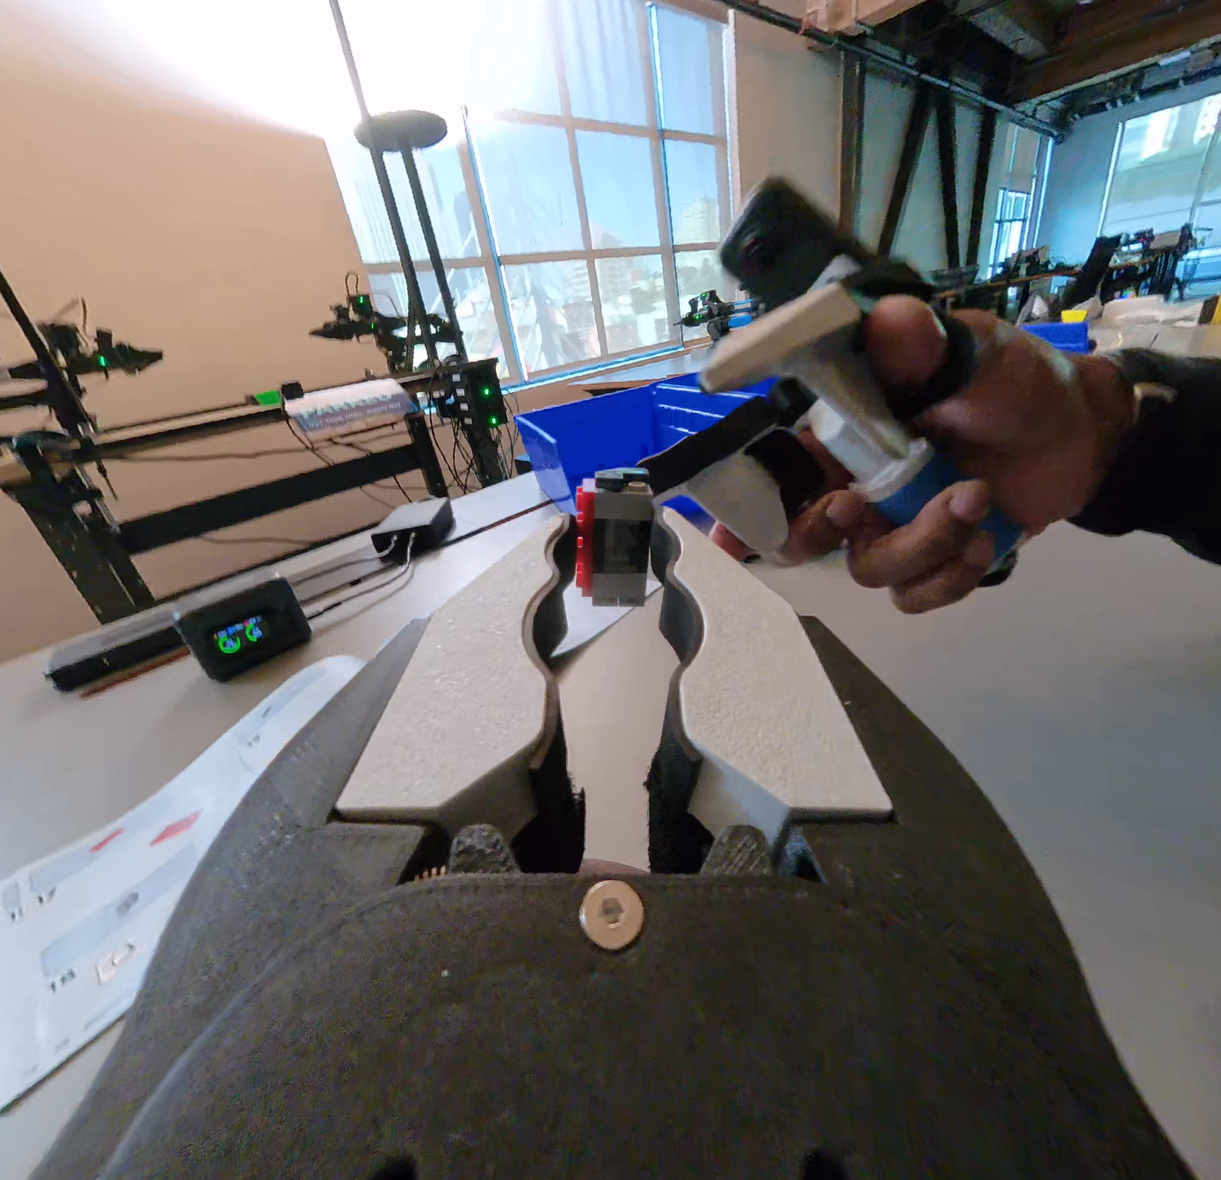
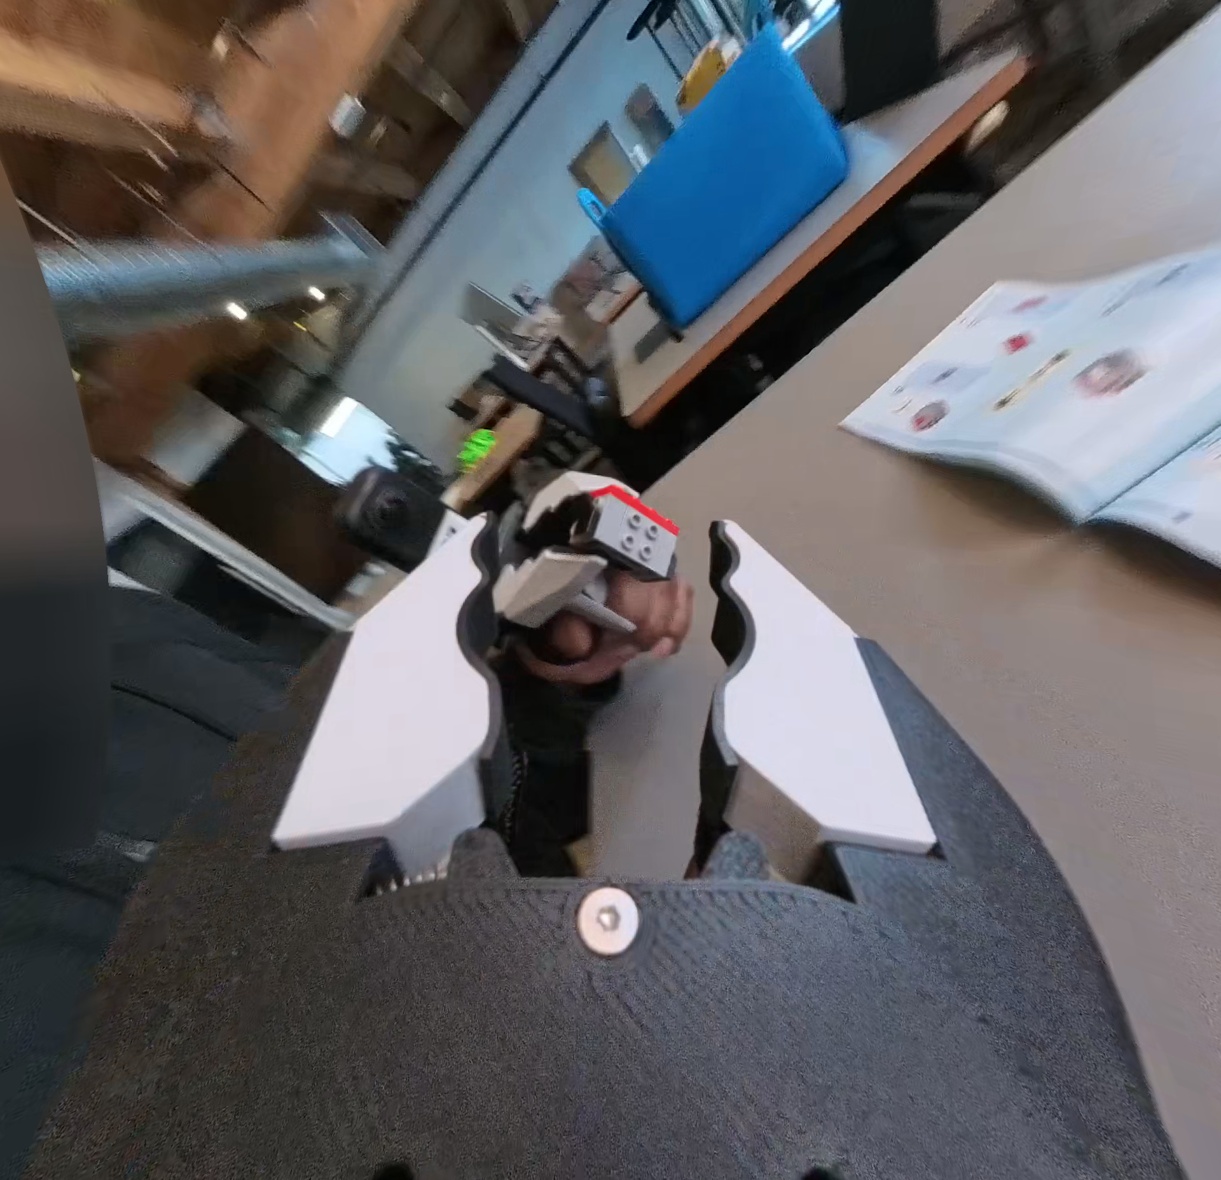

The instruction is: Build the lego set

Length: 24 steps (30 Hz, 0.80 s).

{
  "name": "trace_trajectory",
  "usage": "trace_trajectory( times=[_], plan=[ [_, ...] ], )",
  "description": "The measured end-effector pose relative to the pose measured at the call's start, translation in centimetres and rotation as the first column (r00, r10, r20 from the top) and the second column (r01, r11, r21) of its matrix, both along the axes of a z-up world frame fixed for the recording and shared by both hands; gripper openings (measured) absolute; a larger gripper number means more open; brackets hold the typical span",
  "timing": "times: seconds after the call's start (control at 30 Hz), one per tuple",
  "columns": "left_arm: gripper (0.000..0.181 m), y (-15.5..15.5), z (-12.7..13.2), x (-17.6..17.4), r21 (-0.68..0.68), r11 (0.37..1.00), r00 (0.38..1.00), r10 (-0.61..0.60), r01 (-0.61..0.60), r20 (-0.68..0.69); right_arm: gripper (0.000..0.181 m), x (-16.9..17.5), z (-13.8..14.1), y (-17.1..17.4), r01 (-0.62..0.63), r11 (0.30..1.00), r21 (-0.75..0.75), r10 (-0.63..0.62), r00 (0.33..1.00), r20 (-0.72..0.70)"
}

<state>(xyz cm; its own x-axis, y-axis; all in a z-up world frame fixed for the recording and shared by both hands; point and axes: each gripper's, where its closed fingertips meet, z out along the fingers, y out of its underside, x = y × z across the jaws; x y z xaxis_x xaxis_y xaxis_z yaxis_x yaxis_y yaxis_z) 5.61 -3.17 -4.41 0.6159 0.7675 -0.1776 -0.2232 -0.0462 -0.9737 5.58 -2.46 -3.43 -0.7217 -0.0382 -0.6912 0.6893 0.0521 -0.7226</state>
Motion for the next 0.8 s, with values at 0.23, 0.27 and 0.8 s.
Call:
trace_trajectory(
  times=[0.23,0.27,0.8],
  plan=[
    [0.023,1.4,0.4,1.3,-0.127,0.992,0.990,-0.020,0.001,-0.142,0.079,1.6,-1.8,-0.6,-0.138,0.989,0.056,0.123,0.968,0.218],
    [0.022,1.5,0.4,1.5,-0.139,0.990,0.988,-0.022,0.000,-0.153,0.078,1.7,-2.0,-0.5,-0.146,0.987,0.060,0.129,0.966,0.225],
    [0.023,2.4,0.8,2.4,-0.222,0.975,0.963,-0.039,-0.022,-0.265,0.067,2.6,-2.0,-0.2,-0.212,0.976,0.043,0.194,0.947,0.256]
  ],
)
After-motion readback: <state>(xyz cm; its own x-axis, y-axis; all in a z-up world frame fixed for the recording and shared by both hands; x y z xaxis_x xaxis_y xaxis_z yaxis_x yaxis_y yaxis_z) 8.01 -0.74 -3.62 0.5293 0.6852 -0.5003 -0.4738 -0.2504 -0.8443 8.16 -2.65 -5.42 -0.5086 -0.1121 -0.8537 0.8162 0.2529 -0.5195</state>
